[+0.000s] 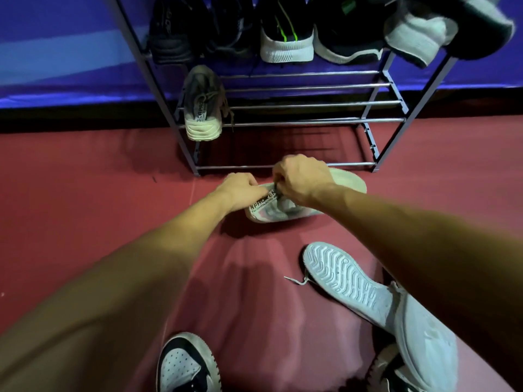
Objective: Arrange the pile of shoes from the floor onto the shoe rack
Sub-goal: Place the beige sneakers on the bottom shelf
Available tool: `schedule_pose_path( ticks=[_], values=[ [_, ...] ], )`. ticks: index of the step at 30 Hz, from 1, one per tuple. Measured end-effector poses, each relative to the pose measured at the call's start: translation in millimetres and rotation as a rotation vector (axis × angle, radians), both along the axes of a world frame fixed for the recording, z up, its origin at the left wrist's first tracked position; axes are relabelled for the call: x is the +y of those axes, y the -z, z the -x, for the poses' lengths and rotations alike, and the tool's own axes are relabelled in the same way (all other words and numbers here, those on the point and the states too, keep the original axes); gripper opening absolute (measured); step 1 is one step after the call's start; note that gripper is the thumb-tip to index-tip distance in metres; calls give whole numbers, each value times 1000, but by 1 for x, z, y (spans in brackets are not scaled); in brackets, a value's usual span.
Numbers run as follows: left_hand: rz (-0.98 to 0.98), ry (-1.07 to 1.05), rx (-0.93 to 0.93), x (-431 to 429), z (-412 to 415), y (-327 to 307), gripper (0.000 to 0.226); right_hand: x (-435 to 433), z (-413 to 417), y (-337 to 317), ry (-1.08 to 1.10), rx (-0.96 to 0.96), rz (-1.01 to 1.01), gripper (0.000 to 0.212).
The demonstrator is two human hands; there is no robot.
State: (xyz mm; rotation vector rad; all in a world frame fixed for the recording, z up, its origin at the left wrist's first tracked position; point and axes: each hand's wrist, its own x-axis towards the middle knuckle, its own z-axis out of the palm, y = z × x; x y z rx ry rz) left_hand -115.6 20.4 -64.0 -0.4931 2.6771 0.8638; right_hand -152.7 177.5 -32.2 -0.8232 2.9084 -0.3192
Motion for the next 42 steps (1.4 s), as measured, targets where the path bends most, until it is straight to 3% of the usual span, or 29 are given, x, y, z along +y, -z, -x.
schedule_pose_path(
  ticks=[4,8,11,15,24,28,31,34,37,42],
  values=[
    [-236,-117,22,-13,8,-6,17,-19,17,-14,-107,140,-53,17],
    [-366,-205,55,-22,12,-12,27,-36,31,-23,-136,244,-64,21],
    [-484,-281,39,-25,17,-13,14,-46,37,-29,-150,278,-66,23],
    [-633,-366,34,-29,21,-17,15,-48,49,-45,-99,315,-40,26],
    [-516,-306,146,-32,28,-35,14,-29,53,-47,-25,361,-104,25],
    [-474,-280,284,-40,23,-29,24,-19,51,-41,55,255,-35,22],
    [-544,-381,348,-44,17,-25,52,-17,55,-40,148,160,48,20],
    [-636,-462,240,-46,10,-19,51,-20,59,-36,232,36,153,19],
    [-731,-344,58,-41,7,-10,46,-30,67,-33,367,-112,300,19],
    [-772,-323,106,-38,20,-8,50,-53,82,-33,542,-212,509,19]
  ],
)
